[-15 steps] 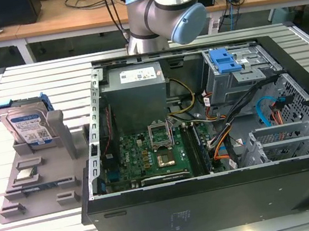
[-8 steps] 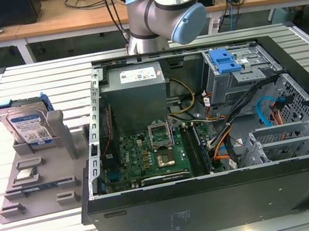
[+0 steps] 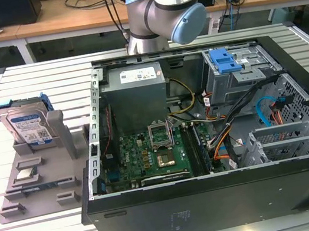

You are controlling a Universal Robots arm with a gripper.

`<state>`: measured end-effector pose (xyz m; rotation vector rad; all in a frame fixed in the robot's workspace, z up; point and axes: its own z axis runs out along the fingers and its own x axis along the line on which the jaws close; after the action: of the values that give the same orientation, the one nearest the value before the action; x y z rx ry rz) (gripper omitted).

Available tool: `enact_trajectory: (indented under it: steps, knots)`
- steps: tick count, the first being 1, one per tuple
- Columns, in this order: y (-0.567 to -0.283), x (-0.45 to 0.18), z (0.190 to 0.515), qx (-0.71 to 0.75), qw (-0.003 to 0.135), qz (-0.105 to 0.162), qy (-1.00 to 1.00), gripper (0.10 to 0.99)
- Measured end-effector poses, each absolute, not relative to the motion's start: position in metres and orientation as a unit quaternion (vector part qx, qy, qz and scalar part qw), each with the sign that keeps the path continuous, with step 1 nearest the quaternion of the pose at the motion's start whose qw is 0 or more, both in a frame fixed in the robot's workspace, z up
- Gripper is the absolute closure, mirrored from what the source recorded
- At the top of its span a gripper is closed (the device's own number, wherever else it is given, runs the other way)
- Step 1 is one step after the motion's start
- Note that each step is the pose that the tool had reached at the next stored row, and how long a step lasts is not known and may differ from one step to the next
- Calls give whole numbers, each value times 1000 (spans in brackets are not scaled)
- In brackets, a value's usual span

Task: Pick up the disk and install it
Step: 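Pick up the disk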

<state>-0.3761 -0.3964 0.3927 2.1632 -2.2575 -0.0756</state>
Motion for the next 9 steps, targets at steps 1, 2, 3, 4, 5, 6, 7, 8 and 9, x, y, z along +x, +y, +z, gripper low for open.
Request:
enact_trajectory:
  steps: [1,2,3,4,5,6,7,8,9]
  knots:
    - [-396,-376,393,693,7,-24,-720,980]
    - [-396,-376,393,693,7,-24,-720,980]
    - [-396,-376,393,693,7,-24,-720,980]
    - [-396,-376,393,693,7,-24,-720,980]
    - [-396,-376,393,693,7,-24,-720,980]
    - [-396,-376,393,693,7,-24,-720,980]
    - [-396,-376,393,693,7,-24,-720,973]
    - [-396,-376,393,693,7,-24,-720,973]
    - [-396,-376,393,694,7,-24,-720,914]
